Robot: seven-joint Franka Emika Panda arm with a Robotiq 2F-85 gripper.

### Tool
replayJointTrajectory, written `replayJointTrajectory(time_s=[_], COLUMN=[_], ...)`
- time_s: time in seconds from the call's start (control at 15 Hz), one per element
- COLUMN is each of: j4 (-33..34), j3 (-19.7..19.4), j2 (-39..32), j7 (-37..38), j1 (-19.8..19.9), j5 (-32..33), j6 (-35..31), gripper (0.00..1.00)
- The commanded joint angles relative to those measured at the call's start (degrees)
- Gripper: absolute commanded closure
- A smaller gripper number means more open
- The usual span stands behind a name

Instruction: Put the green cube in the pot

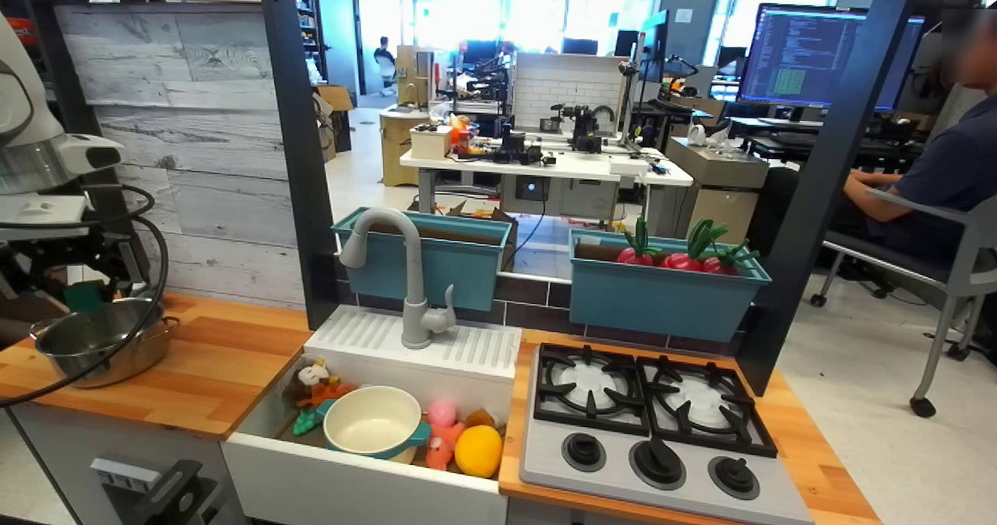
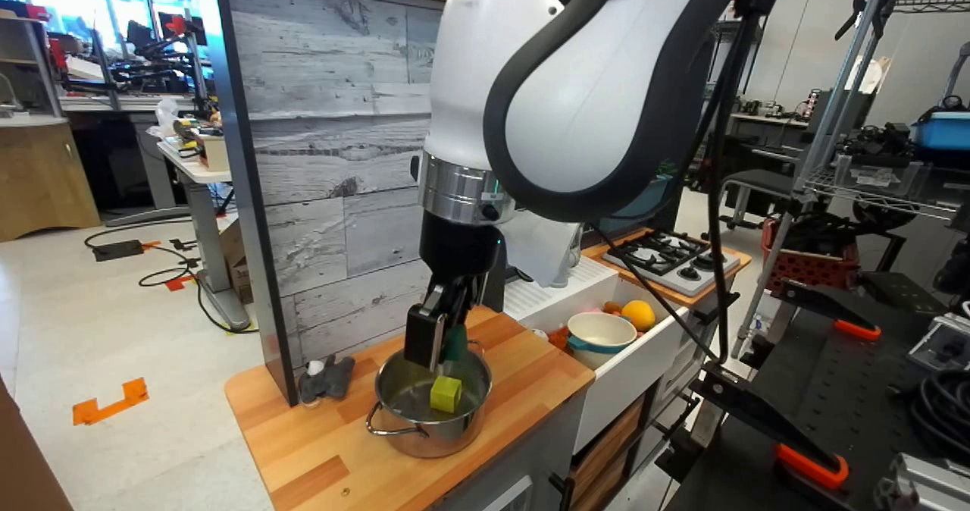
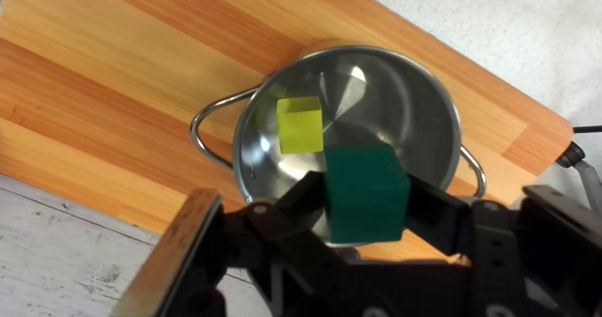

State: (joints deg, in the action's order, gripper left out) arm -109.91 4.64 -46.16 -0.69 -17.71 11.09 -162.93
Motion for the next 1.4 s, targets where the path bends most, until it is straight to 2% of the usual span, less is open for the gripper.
replayJointTrajectory(time_s=[0.0,0.07,0.13,0.2,0.47,0.6,1.33], j4=[0.7,1.0,1.4,1.7,2.3,2.2,1.5], j3=[-1.2,-1.2,-1.9,-2.8,-3.3,-3.0,-2.5], j2=[-0.4,-0.6,-0.8,-0.9,-1.2,-1.0,-0.5], j7=[-1.5,-1.5,-1.4,-0.9,-1.1,-1.4,-1.1], j1=[-0.5,-0.3,-0.7,-1.3,-1.1,-0.6,-0.1], j5=[1.2,0.9,1.1,1.4,1.2,1.0,0.3], j6=[-1.9,-1.3,-0.9,-0.6,-0.7,-0.6,-0.3], gripper=[0.83,0.66,0.33,0.32,0.04,0.0,0.0])
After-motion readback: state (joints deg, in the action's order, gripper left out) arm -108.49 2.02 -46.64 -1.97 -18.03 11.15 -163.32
